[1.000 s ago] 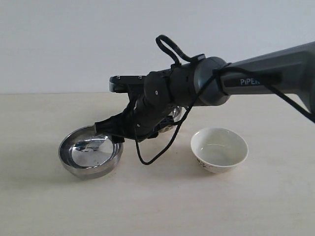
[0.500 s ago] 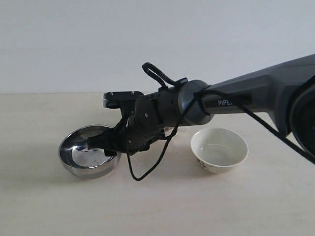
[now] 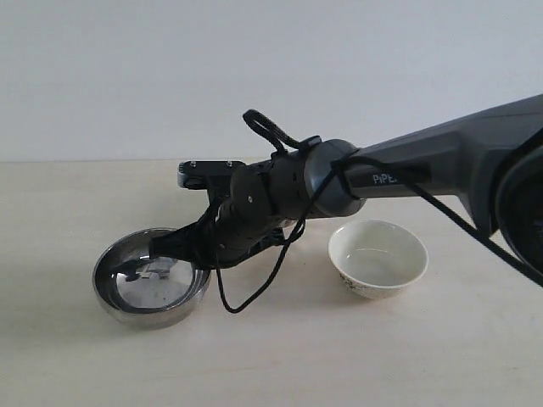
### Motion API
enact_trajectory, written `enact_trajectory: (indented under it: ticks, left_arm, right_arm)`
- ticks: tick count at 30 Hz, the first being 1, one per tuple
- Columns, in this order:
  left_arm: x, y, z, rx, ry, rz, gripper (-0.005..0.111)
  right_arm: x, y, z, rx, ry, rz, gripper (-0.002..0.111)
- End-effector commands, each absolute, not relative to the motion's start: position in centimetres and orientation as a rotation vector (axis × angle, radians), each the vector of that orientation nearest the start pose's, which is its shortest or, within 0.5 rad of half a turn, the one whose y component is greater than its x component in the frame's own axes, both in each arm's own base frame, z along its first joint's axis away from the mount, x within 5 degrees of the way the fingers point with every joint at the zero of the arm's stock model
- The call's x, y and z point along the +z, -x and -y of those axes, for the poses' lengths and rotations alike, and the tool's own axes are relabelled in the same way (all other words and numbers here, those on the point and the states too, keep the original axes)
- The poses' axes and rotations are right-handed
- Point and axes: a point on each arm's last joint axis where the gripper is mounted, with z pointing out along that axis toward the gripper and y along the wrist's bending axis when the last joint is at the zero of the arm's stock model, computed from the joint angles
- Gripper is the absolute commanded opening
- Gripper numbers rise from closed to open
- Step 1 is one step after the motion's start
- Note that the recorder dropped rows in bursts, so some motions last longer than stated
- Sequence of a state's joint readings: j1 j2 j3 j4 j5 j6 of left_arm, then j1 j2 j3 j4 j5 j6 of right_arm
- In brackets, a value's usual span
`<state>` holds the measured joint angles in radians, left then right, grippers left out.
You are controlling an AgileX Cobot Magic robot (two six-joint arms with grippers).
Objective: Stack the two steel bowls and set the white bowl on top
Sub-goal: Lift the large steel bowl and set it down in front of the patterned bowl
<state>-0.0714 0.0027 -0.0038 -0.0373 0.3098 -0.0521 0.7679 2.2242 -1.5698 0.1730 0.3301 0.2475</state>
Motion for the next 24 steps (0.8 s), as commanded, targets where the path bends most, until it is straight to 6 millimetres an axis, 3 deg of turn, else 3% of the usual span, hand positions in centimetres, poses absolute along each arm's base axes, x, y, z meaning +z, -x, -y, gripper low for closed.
enact_trajectory:
  ticks: [1, 10, 16, 24]
  left_arm:
    - [18.5, -5.4, 0.5, -0.121, 0.008, -1.792, 0.004]
    - [18.5, -5.4, 0.5, -0.121, 0.008, -1.792, 0.004]
    - [18.5, -5.4, 0.5, -0.121, 0.008, -1.792, 0.004]
    - [18.5, -5.4, 0.5, -0.121, 0.008, -1.792, 0.004]
  right_arm:
    - [16.7, -34.0, -33.6, 0.578, 0.486, -2.485, 0.000]
    - [23.1, -32.4, -32.0, 0.587, 0.537, -2.464, 0.000]
    - [23.7, -32.0, -28.9, 0.565, 0.478, -2.489, 0.000]
    - [22.2, -32.3, -24.2, 0.477, 0.447, -2.533, 0.000]
